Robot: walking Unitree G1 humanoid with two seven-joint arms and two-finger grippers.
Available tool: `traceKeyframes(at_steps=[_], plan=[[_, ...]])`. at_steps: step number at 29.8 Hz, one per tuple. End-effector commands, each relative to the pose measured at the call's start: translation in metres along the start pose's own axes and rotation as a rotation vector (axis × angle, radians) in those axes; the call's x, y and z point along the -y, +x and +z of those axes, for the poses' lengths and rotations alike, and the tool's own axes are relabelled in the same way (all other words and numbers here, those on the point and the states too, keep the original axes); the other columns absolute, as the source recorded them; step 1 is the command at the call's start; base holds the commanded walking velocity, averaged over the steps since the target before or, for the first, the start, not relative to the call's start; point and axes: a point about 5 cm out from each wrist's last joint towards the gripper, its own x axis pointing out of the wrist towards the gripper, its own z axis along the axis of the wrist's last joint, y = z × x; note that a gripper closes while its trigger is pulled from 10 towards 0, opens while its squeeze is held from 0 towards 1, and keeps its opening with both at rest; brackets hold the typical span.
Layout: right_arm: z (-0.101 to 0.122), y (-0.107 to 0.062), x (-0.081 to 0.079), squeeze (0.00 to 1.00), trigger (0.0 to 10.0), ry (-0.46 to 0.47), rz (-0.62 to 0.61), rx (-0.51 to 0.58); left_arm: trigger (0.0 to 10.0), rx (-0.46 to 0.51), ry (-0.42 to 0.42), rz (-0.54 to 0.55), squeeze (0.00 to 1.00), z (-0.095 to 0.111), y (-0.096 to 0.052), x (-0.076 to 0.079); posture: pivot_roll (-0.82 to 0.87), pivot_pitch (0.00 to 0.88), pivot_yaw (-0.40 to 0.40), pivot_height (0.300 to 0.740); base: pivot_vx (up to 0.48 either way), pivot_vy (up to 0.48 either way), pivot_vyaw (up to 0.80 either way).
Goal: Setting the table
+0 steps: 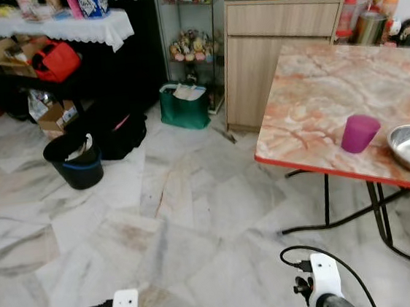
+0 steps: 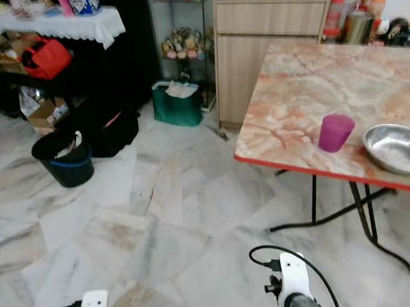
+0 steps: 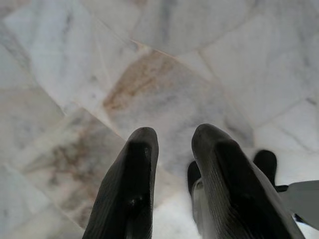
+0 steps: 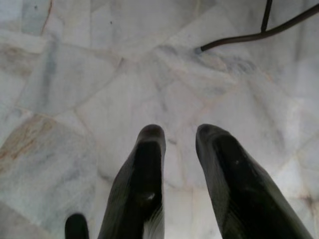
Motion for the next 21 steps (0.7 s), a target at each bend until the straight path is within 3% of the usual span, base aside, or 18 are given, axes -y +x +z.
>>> traceKeyframes(at_steps=[1, 9, 13, 21], plan=[[0.0013, -0.0001, 0.0024, 0.00, 10.0, 0.004, -0.012, 0.006, 10.0, 0.002, 0.015, 0.003, 0.00, 0.0016, 0.0005, -0.0014, 0.02, 0.000, -0.033, 0.740, 0.000, -0.292, 0.00], [0.0021, 0.0000, 0.0038, 0.00, 10.0, 0.003, -0.017, 0.005, 10.0, 0.003, 0.009, 0.001, 0.00, 0.0020, 0.0006, -0.0004, 0.01, 0.000, -0.037, 0.740, 0.000, -0.292, 0.00], [0.0018, 0.0000, 0.0040, 0.00, 10.0, 0.008, -0.018, 0.000, 10.0, 0.002, 0.008, 0.001, 0.00, 0.0019, 0.0005, -0.0001, 0.01, 0.000, -0.036, 0.740, 0.000, -0.289, -0.64], [0.0016, 0.0000, 0.0041, 0.00, 10.0, 0.003, -0.017, -0.003, 10.0, 0.014, -0.014, 0.013, 0.00, 0.0046, 0.0010, -0.0020, 0.01, 0.000, -0.035, 0.740, 0.000, 0.000, -0.64]])
